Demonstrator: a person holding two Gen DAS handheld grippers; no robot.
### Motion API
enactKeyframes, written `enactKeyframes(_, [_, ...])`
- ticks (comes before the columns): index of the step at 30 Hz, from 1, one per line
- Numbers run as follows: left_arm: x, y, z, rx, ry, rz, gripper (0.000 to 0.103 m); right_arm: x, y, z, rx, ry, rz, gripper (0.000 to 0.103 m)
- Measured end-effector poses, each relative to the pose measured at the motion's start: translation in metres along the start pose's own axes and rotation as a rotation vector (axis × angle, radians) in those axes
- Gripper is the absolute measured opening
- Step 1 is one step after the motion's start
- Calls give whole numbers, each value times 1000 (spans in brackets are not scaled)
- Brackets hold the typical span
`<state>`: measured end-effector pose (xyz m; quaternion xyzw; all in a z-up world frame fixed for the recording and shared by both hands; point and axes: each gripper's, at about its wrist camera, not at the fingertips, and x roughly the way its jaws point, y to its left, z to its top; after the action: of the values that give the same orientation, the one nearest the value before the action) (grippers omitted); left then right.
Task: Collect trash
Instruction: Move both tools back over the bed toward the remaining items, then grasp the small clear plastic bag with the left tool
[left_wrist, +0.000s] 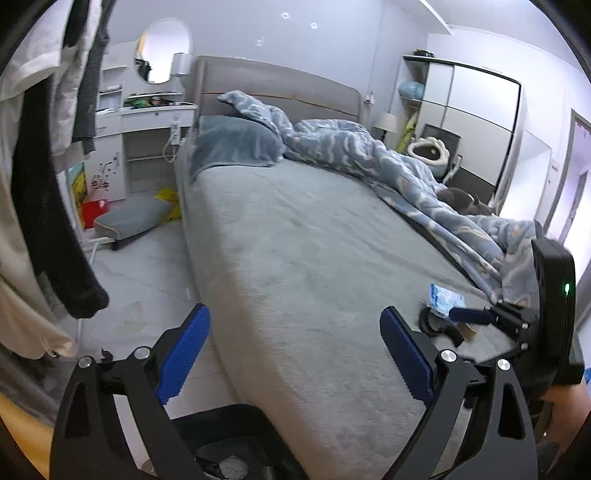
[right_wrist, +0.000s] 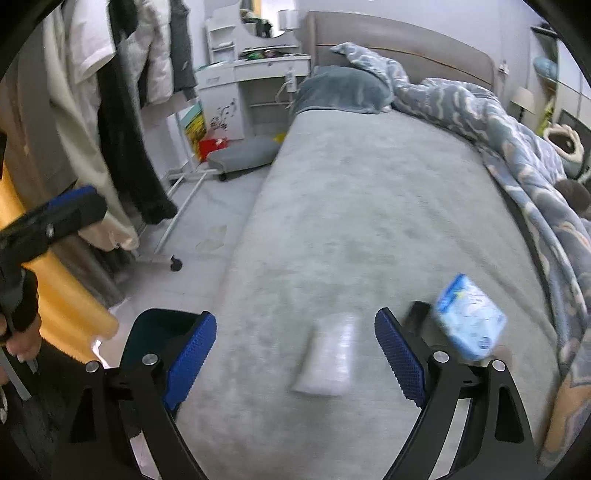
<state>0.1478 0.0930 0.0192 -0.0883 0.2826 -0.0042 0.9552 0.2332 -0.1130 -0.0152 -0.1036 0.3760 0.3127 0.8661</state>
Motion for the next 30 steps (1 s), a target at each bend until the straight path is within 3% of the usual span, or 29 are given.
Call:
enactKeyframes(8, [31, -38, -11, 72, 58, -27, 95, -20, -52, -5, 28, -28, -82, 89])
enactKeyframes(20, [73, -78, -32, 44, 189, -137, 95, -30, -116, -18, 17, -17, -123, 90])
enactKeyframes(30, [97, -113, -44, 73, 239, -157, 95, -23, -127, -24, -21, 17, -120, 90])
